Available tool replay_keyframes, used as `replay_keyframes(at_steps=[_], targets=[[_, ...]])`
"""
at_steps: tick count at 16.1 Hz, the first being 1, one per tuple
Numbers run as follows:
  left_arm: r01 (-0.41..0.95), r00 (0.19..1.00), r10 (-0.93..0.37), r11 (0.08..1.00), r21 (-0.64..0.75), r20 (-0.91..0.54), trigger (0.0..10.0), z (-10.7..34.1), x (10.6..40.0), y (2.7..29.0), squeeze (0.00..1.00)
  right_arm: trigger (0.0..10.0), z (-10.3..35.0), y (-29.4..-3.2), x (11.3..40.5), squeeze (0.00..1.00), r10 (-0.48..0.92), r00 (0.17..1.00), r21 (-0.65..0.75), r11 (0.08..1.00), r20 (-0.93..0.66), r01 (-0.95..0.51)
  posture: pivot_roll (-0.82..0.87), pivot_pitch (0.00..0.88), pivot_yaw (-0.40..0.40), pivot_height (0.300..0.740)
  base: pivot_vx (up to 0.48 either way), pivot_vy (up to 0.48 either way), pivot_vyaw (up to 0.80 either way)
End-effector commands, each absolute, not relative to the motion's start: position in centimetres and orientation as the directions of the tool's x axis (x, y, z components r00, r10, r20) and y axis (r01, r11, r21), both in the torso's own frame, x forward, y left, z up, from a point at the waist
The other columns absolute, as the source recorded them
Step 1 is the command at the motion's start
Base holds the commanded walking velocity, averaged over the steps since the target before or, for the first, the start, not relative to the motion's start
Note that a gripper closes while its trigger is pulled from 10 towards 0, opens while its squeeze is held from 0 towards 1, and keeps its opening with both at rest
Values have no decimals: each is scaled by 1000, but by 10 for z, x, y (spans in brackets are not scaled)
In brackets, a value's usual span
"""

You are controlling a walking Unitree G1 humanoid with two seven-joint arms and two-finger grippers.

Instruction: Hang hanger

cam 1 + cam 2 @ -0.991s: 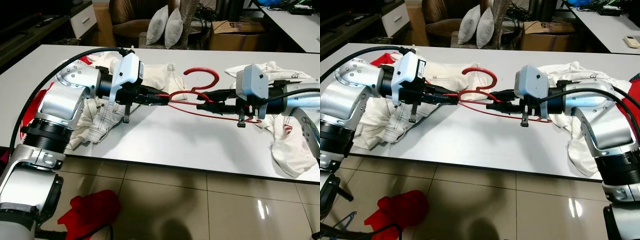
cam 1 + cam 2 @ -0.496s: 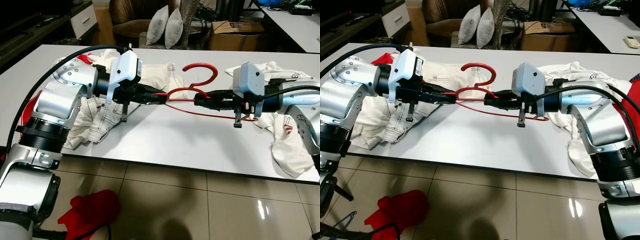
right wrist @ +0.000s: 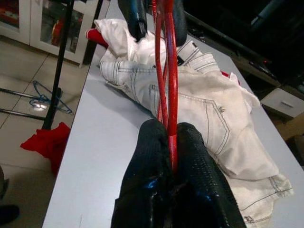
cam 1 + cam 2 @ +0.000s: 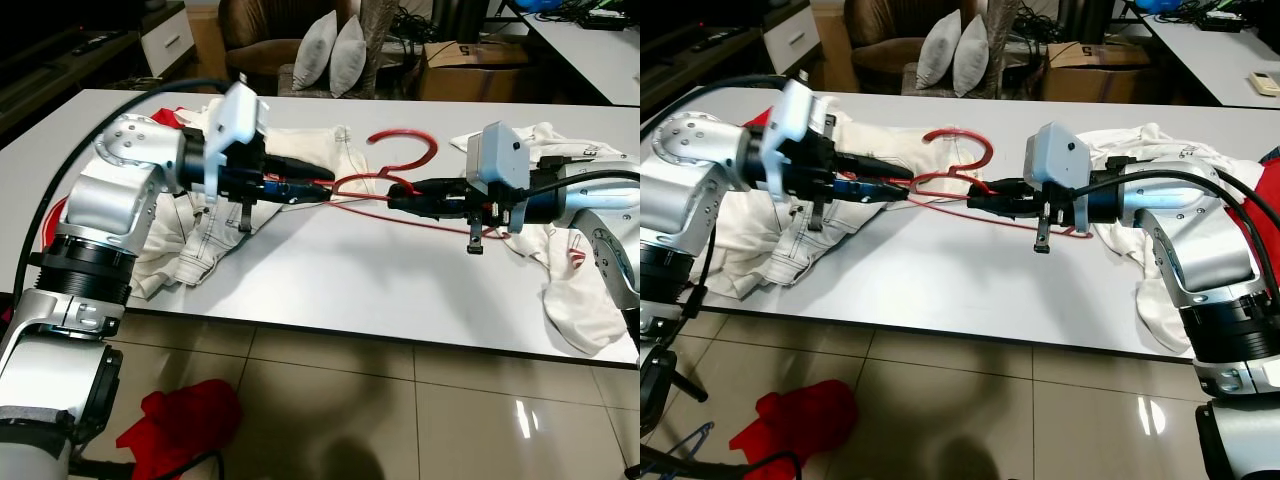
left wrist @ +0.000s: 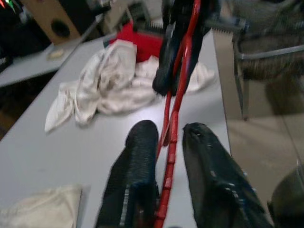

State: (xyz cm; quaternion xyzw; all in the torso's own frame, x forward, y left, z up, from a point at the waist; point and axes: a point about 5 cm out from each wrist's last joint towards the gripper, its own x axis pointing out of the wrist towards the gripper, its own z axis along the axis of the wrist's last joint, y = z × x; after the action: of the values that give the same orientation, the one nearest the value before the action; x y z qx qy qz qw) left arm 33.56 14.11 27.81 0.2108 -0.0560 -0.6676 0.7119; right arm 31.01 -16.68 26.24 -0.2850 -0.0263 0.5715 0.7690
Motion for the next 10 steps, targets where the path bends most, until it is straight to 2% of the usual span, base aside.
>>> replay_keyframes(at_steps=[1,4,7,9,10], targets=[[919,60,-985,-9,394,-162,10000,290,333,138,1000,0,265,-171,308,0,888,366,-468,208,-277,-859,-187,0,78,740,0,0,0],[926,62,-995,31,375,-72,10000,294,334,139,1000,0,262,-178,303,0,885,386,-437,248,-260,-865,-182,0,76,740,0,0,0],[929,148,-972,199,311,180,10000,304,340,147,1000,0,249,-181,292,0,888,395,-391,286,-235,-875,-186,0,72,740,0,0,0],[920,221,-944,286,270,246,10000,300,343,150,992,0,243,-183,288,0,876,419,-368,317,-241,-874,-198,0,77,740,0,0,0],[844,436,-871,483,233,225,10000,287,354,153,910,0,236,-186,284,0,850,473,-361,376,-231,-853,-219,0,81,740,0,0,0]])
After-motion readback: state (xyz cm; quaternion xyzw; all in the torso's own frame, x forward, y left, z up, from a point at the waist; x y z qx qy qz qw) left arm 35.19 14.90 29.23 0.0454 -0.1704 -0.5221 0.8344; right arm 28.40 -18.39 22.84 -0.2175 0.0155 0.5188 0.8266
